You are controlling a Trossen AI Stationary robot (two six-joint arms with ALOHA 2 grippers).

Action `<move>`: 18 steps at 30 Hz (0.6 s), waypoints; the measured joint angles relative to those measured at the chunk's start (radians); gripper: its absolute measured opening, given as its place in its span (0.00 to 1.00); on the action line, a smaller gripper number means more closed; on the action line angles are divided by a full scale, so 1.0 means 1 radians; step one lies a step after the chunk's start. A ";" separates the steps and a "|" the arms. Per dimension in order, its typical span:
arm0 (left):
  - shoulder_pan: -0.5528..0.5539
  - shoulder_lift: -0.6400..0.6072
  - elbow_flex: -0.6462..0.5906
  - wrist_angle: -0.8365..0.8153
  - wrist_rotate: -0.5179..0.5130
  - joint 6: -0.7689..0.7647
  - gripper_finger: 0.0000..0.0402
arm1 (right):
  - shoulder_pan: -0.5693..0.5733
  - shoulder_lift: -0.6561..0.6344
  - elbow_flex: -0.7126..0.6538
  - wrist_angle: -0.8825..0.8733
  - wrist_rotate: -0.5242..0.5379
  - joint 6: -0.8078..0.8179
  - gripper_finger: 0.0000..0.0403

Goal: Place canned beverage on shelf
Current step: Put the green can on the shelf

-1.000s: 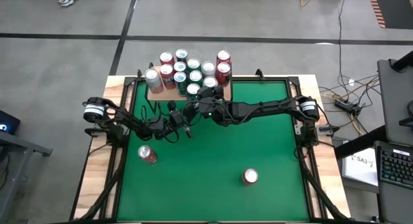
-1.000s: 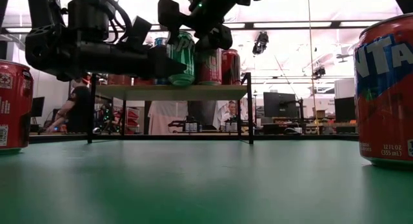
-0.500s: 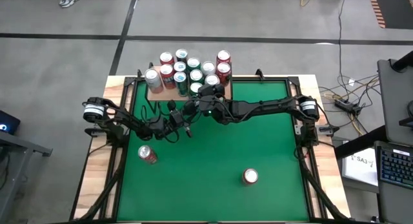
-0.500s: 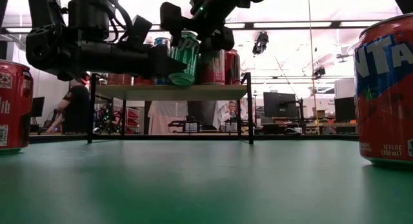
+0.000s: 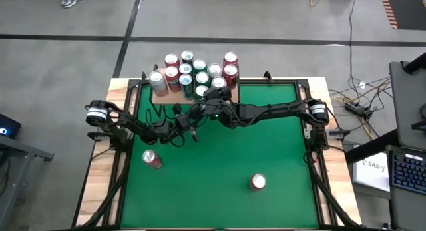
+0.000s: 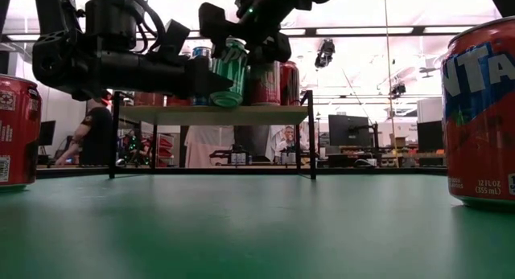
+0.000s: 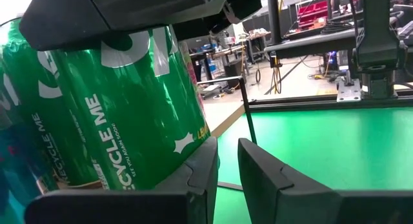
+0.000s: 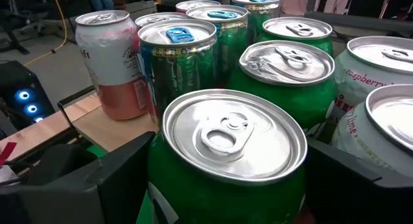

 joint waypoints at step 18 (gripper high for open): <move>0.037 0.010 -0.002 -0.022 -0.148 0.027 0.12 | 0.011 0.001 0.000 0.025 -0.004 -0.048 0.81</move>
